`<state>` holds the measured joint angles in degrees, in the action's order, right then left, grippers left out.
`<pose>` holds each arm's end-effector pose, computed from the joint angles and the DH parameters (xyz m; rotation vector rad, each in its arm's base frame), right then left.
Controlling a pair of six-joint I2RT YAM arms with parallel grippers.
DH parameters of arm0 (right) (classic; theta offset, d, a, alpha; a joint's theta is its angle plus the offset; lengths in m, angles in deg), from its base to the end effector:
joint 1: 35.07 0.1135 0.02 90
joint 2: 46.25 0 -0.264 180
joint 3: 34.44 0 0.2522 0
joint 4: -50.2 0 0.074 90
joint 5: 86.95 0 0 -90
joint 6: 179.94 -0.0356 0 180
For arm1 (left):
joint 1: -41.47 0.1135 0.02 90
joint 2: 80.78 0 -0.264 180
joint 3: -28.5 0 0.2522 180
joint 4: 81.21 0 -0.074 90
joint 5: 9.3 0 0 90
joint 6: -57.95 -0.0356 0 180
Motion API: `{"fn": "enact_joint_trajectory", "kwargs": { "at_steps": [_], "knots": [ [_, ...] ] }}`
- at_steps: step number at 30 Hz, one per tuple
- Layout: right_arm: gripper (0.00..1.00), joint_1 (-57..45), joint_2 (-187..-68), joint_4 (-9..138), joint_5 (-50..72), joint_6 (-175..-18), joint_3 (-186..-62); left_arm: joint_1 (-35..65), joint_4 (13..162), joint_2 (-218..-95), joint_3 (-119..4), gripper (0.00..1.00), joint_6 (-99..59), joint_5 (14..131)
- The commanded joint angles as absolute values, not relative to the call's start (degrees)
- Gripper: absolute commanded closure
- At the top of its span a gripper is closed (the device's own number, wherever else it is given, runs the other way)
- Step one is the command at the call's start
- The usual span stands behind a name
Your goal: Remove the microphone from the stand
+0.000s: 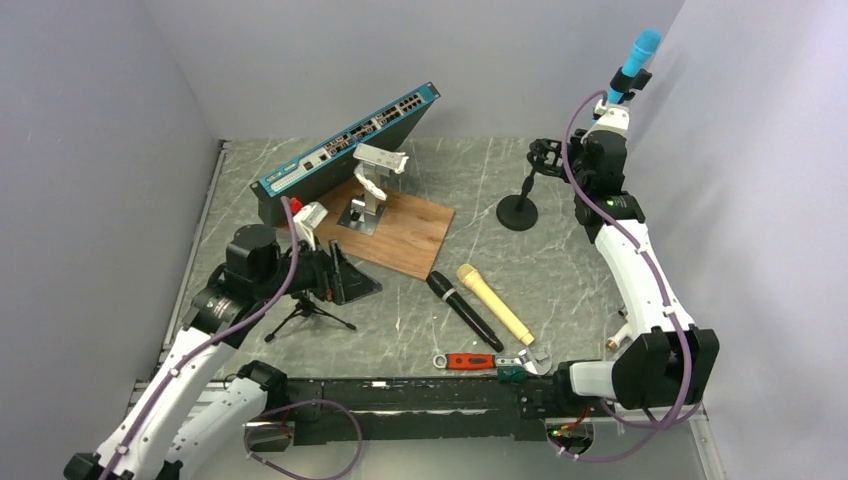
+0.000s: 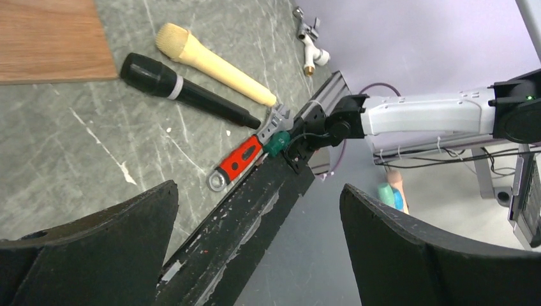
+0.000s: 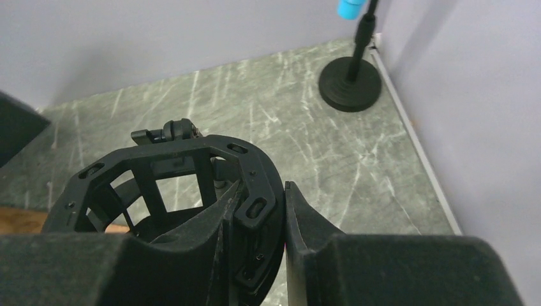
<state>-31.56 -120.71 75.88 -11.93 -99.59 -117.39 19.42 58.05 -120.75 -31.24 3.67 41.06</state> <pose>0.3023 0.0093 0.3730 0.2786 1.8402 -0.0854 0.1302 -0.0773 0.3321 0.2574 2.0710 -1.3122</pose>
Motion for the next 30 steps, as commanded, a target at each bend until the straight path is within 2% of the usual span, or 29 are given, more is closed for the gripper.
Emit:
{"fn": "enact_joint_trajectory", "kwargs": {
  "at_steps": [1,5,10,15,21,30],
  "knots": [
    [0.94,-29.54,-118.47,71.61,-2.93,-99.74,-116.46,14.52,61.49,-125.03,-34.99,0.01,3.15,44.91],
    [0.99,-26.45,-118.18,71.72,-1.15,-98.11,-117.23,11.19,64.10,-127.53,-36.52,0.01,3.54,46.90],
    [1.00,-19.27,-118.02,71.83,-5.20,-93.33,-118.11,9.40,66.44,-127.26,-36.37,0.01,3.51,48.32],
    [1.00,-17.36,-119.07,75.44,-11.21,-91.69,-122.26,9.42,67.30,-123.69,-35.57,0.00,2.41,50.60],
    [1.00,-16.29,-117.68,76.09,-9.76,-90.58,-126.39,9.41,67.65,-118.00,-34.50,0.01,2.60,57.53],
    [1.00,-2.56,-112.69,81.70,-16.50,-84.56,-130.29,9.40,63.48,-108.64,-34.34,0.01,0.83,69.37]
  ]
}}
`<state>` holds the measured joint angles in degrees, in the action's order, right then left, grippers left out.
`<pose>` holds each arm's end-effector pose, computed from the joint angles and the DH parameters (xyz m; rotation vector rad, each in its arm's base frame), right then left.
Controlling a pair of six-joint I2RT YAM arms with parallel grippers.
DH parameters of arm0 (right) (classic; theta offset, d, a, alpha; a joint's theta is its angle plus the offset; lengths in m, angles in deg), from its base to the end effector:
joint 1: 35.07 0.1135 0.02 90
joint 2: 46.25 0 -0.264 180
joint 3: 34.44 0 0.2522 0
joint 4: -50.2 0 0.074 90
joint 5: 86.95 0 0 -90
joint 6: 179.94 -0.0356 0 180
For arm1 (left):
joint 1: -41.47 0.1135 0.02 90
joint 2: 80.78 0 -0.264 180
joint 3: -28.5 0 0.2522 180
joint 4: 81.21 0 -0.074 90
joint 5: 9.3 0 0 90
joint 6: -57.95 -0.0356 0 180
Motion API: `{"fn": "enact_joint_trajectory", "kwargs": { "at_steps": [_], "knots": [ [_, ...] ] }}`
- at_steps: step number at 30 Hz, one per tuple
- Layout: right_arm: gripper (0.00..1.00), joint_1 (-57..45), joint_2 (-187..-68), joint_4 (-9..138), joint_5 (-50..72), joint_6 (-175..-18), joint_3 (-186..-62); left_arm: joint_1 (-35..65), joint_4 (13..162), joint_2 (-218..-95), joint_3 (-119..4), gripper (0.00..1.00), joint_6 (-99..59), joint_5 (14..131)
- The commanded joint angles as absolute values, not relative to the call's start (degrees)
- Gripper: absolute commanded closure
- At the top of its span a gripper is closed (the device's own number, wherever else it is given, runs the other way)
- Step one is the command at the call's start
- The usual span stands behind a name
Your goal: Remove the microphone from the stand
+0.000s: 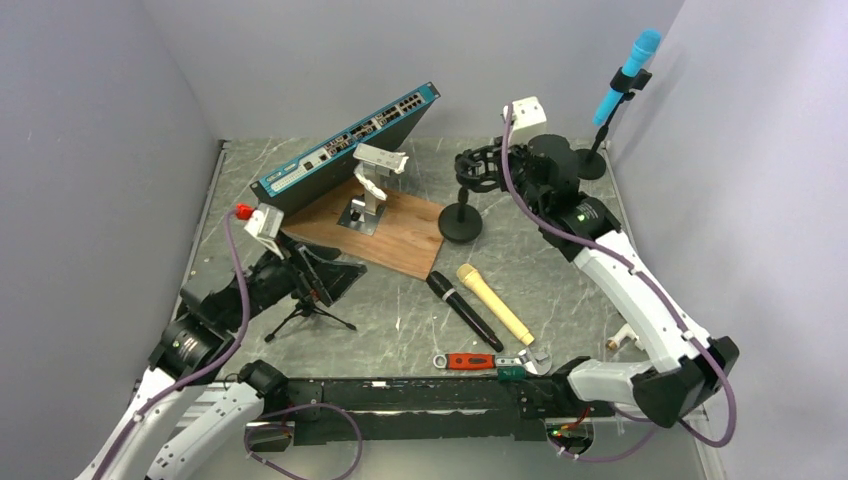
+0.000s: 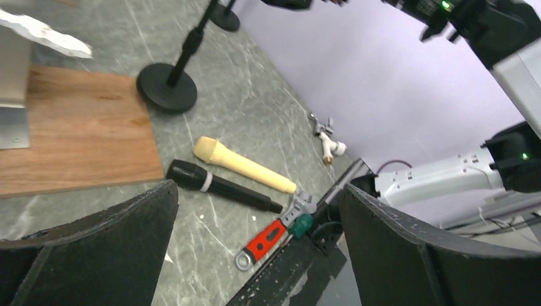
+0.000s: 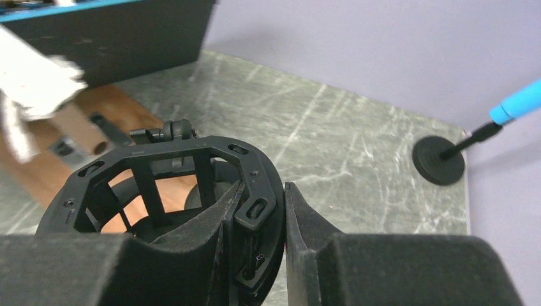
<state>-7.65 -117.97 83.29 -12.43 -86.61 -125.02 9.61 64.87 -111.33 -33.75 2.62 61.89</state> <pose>0.2537 0.1209 0.4191 -0.2937 1.7863 0.0530 0.0915 -0.0704 0.3760 0.2310 1.7202 -1.1418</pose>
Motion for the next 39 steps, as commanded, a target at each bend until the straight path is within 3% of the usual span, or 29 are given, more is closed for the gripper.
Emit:
{"fn": "enact_joint_trajectory", "kwargs": {
  "at_steps": [1,8,13,18,23,28,35,36,39],
  "knots": [
    [1.00,-0.74,-112.18,82.85,-17.34,-84.16,-130.89,9.42,63.05,-107.56,-34.38,0.01,0.68,70.61],
    [1.00,9.33,-106.94,88.90,-18.79,-82.00,-131.62,9.45,61.75,-104.44,-35.02,0.01,-1.08,74.22],
    [1.00,10.80,-103.48,89.93,-1.24,-80.96,-128.04,9.39,63.03,-106.60,-33.90,0.01,-1.29,71.62],
    [1.00,10.98,-104.19,82.32,15.55,-84.76,-123.24,9.40,66.19,-108.68,-32.37,0.01,-0.67,67.62],
    [1.00,11.71,-106.56,72.73,24.93,-86.01,-117.69,9.39,63.44,-110.14,-34.93,0.01,-1.69,68.11],
    [1.00,13.98,-110.91,68.86,25.96,-85.01,-116.54,9.41,56.68,-111.36,-38.14,0.01,-3.38,71.16],
    [1.00,19.22,-114.24,72.88,16.95,-79.75,-117.91,9.46,57.86,-112.55,-36.92,0.01,-2.80,69.01],
    [0.97,19.71,-114.41,72.98,16.53,-79.52,-117.84,9.42,58.20,-113.42,-36.67,0.01,-2.79,68.08],
    [0.73,20.84,-114.54,73.07,15.58,-79.47,-117.28,9.44,58.92,-117.13,-36.66,0.01,-2.85,63.89]
  ]
}}
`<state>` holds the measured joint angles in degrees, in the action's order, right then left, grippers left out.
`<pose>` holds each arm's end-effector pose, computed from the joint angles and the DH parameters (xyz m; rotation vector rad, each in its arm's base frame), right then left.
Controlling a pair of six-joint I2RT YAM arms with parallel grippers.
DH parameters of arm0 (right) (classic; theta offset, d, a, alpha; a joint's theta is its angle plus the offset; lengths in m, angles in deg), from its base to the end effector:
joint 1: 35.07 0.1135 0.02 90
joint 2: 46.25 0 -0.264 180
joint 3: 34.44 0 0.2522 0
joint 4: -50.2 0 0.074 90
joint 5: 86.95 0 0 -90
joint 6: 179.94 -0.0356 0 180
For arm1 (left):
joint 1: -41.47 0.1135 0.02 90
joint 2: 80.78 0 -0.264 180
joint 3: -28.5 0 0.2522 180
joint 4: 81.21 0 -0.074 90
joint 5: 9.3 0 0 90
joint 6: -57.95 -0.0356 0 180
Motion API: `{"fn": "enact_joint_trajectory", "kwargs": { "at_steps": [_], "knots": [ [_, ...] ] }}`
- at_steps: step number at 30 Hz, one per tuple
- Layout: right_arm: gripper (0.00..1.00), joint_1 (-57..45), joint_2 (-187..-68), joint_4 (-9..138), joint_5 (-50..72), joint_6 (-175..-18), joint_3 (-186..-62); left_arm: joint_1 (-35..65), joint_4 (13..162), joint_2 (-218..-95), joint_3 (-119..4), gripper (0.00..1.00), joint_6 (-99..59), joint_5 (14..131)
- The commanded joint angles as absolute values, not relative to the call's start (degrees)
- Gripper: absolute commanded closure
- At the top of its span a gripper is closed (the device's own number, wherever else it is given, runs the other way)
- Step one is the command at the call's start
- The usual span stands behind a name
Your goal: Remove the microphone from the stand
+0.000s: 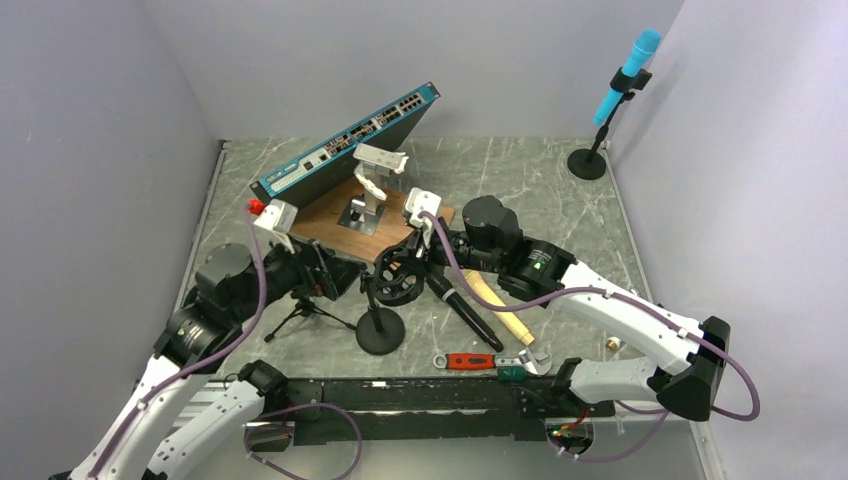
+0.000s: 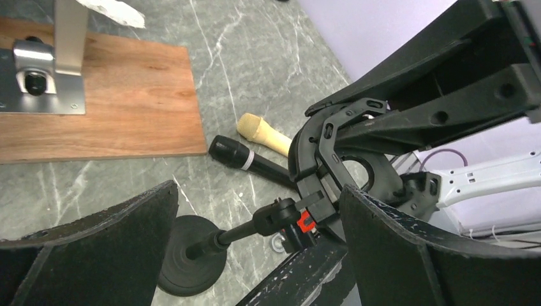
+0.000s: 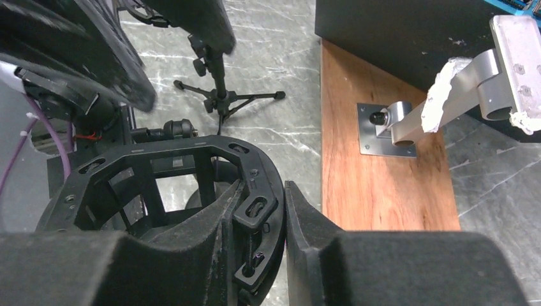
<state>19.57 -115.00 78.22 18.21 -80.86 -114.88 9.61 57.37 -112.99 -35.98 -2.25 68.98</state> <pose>0.1517 0.2299 0.3802 -1.1716 1.5240 0.7895 0.0959 -0.0681 0.3716 0.1918 1.8171 -0.9550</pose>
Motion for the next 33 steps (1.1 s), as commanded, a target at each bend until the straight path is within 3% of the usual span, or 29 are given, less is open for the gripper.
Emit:
{"fn": "enact_joint_trajectory", "kwargs": {
  "at_steps": [1,7,12,23,33],
  "knots": [
    [0.65,21.16,-114.62,73.17,15.21,-79.54,-117.14,9.40,59.29,-118.35,-36.55,0.01,-2.81,61.94],
    [0.41,21.89,-113.97,73.87,11.74,-79.87,-116.54,9.42,60.84,-121.76,-35.95,0.05,-2.73,57.33],
    [0.29,21.90,-113.19,73.53,8.04,-80.02,-115.89,9.39,60.45,-120.33,-35.40,0.08,-3.36,58.08],
    [0.15,21.89,-110.42,69.59,1.64,-82.18,-114.36,9.41,59.29,-119.18,-32.46,0.14,-3.46,58.48],
    [0.10,21.90,-109.09,69.66,1.71,-84.04,-115.97,9.39,55.22,-119.69,-29.94,0.30,-4.78,60.94]
  ]
}}
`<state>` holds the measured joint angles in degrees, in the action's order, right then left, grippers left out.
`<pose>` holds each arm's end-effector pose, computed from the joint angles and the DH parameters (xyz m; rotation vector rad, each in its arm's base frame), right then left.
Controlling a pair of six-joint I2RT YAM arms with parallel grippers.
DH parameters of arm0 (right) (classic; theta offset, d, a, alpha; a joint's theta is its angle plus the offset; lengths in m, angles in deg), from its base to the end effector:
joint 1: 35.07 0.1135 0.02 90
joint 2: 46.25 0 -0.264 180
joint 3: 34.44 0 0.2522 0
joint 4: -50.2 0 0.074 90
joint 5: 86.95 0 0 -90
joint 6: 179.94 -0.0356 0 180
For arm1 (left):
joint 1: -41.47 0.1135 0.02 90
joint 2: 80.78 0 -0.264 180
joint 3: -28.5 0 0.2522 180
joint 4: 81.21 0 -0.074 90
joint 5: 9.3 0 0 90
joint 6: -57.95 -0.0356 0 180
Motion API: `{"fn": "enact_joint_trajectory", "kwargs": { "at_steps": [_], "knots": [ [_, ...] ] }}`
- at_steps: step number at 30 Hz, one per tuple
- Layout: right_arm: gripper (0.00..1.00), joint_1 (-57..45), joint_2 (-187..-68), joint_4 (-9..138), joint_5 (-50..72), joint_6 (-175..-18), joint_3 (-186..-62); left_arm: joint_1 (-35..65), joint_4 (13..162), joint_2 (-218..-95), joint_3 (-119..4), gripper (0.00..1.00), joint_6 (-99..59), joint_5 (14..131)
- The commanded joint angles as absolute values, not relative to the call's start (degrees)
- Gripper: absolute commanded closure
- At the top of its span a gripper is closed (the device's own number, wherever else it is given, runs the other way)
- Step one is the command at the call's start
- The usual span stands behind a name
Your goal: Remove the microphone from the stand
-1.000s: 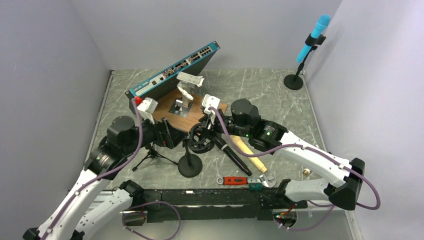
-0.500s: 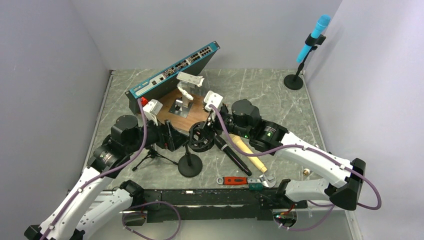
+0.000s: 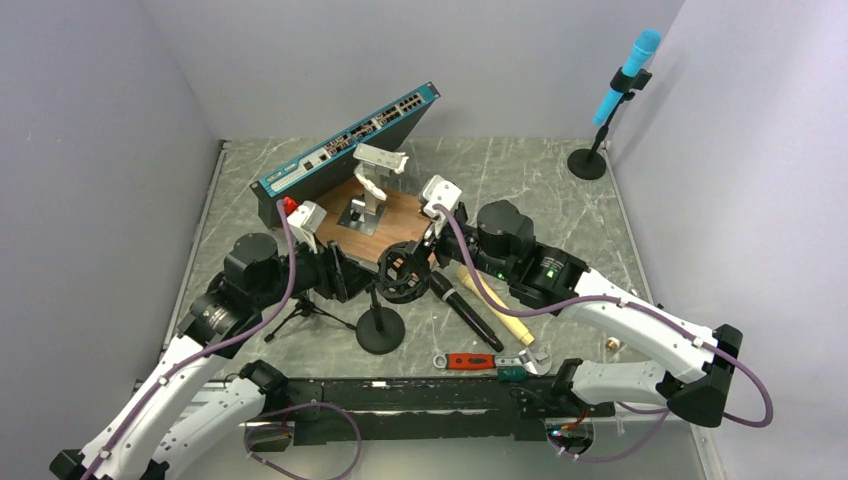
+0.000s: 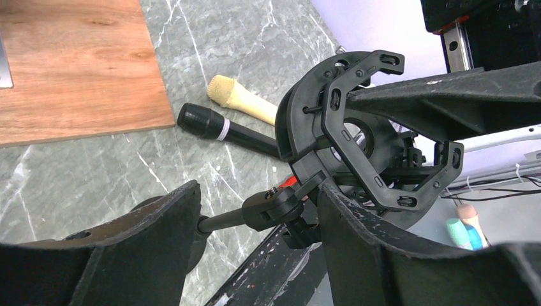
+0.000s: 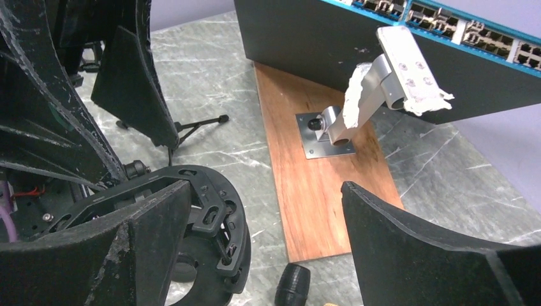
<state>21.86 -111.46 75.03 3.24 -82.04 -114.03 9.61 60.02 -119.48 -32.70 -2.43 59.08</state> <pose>0.1425 0.2191 0.3959 -0.9645 1.5143 0.6228 0.1203 -0.0902 0.3451 0.3190 1.9551 -1.0734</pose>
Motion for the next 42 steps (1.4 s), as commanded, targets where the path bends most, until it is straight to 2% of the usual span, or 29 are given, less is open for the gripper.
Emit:
{"fn": "enact_joint_trajectory", "kwargs": {
  "at_steps": [1,9,13,19,30,42],
  "knots": [
    [0.09,21.88,-108.81,69.48,1.14,-84.46,-116.27,9.43,54.77,-119.40,-29.44,0.32,-4.95,61.43],
    [0.04,21.90,-105.36,68.33,-10.71,-83.67,-118.71,9.45,52.80,-118.51,-26.26,0.39,-6.24,63.40],
    [0.00,21.79,-101.22,62.85,-14.99,-83.12,-115.15,9.43,54.14,-118.93,-23.87,0.40,-6.07,62.49],
    [0.00,21.57,-99.12,59.75,-22.08,-83.51,-110.58,9.42,58.67,-119.55,-17.26,0.42,-3.81,60.04],
    [0.00,21.26,-102.59,63.16,-24.96,-82.56,-111.62,9.42,56.30,-121.41,-20.93,0.32,-5.33,63.09],
    [0.00,21.17,-100.96,61.29,-26.16,-82.03,-110.44,9.40,62.86,-120.89,-13.88,0.32,-0.46,60.84]
  ]
}}
